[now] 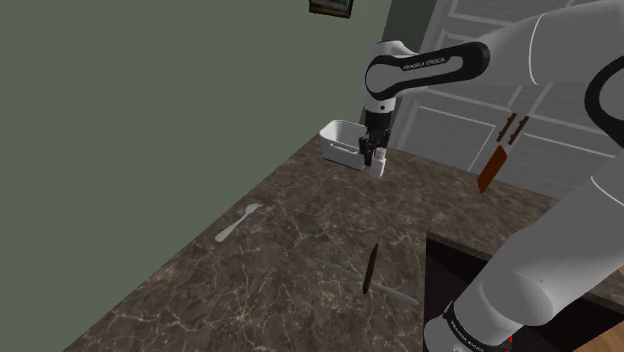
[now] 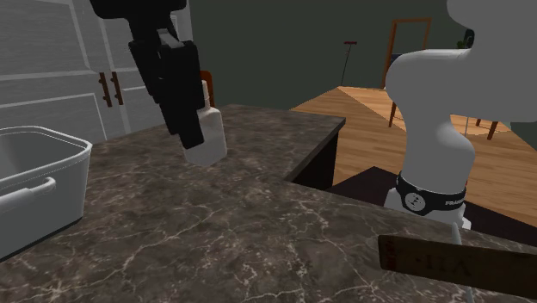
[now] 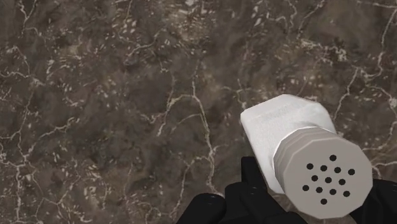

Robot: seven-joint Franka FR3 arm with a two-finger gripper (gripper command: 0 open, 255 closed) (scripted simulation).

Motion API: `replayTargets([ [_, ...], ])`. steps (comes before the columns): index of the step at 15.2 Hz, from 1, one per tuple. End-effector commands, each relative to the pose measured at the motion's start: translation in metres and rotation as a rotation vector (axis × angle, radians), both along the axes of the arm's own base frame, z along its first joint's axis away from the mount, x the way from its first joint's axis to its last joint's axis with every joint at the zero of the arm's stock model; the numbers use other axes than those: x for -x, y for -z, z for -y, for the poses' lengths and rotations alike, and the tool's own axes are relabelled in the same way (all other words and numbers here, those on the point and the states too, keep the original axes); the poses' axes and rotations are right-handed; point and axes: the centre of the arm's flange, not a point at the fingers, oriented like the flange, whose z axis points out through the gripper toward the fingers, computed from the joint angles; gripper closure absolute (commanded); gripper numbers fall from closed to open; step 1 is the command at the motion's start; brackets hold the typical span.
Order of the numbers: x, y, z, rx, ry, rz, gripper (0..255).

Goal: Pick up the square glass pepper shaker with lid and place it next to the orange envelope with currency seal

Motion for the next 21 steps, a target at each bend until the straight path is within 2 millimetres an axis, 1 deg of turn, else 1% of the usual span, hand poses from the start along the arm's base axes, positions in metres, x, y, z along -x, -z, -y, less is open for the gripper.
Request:
replayTargets([
  [1, 0.000, -0.012, 0.001, 0.000, 0.000, 0.000, 255],
  [21, 0.000, -0.118, 0.001, 0.000, 0.000, 0.000, 255],
])
